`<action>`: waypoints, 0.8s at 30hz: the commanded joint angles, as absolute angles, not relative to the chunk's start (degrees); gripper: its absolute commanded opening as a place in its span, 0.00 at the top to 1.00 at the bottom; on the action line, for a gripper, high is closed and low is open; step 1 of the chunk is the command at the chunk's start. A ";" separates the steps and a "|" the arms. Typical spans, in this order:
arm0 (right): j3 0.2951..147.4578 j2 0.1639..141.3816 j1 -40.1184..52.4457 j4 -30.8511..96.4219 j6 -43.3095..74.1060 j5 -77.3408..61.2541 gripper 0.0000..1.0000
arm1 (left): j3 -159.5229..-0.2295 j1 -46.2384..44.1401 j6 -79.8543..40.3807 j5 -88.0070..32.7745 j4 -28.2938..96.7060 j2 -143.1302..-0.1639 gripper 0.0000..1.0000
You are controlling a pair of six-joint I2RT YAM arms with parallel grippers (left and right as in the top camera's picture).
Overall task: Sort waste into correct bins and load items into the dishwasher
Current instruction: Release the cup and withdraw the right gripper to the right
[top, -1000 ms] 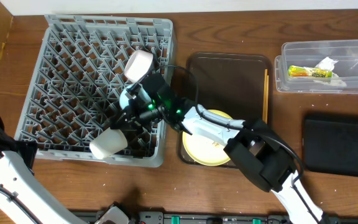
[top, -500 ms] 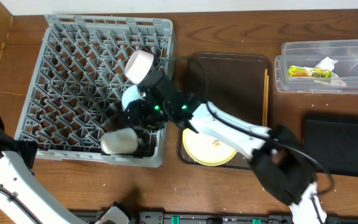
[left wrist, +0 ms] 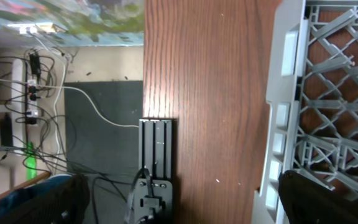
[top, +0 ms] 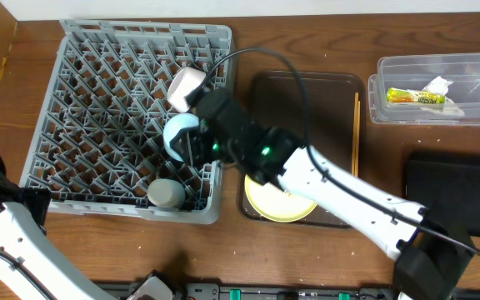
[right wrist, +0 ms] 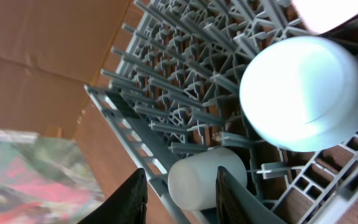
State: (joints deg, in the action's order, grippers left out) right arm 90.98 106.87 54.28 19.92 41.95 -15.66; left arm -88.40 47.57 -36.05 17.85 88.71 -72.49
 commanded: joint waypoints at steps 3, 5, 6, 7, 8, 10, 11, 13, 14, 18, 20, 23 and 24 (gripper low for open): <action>92.53 105.47 56.55 23.68 35.44 -2.68 0.58 | -88.40 47.83 -36.75 8.38 89.08 -72.23 0.02; 93.36 104.55 55.05 25.78 34.57 -1.04 0.55 | -88.38 47.81 -36.64 1.28 89.45 -72.23 0.02; 93.71 104.05 53.91 26.83 34.15 -1.04 0.54 | -88.38 47.81 -35.88 -1.52 89.76 -72.23 0.02; 93.89 103.57 52.77 27.62 34.00 -1.06 0.53 | -88.38 47.81 -34.13 -5.10 89.82 -72.23 0.02; 94.00 102.98 51.24 28.47 34.00 -1.06 0.51 | -88.38 47.75 -32.14 -8.38 89.76 -72.23 0.02; 94.04 101.91 47.94 29.71 33.98 -1.17 0.48 | -88.38 47.29 -28.45 -13.54 89.73 -72.23 0.02; 94.04 101.47 46.15 29.98 33.63 -1.83 0.47 | -88.38 46.78 -26.83 -15.33 89.73 -72.23 0.02; 94.04 101.30 43.03 29.12 32.60 -4.47 0.46 | -88.38 45.45 -25.45 -16.25 89.76 -72.23 0.02; 94.04 101.32 41.60 28.12 32.45 -6.26 0.47 | -88.38 44.75 -25.47 -16.19 89.76 -72.23 0.02; 94.02 102.83 38.59 21.54 32.47 -11.33 0.73 | -88.33 41.78 -25.52 -16.03 89.73 -72.23 0.02; 94.02 104.36 38.54 16.51 32.40 -13.85 0.91 | -88.33 40.71 -25.54 -16.03 89.67 -72.23 0.02; 94.02 107.70 39.03 8.03 32.49 -18.09 0.99 | -88.33 39.53 -25.52 -15.99 89.45 -72.23 0.02; 94.02 109.14 39.24 5.30 32.51 -19.03 0.99 | -88.33 39.38 -25.52 -15.84 89.47 -72.23 0.02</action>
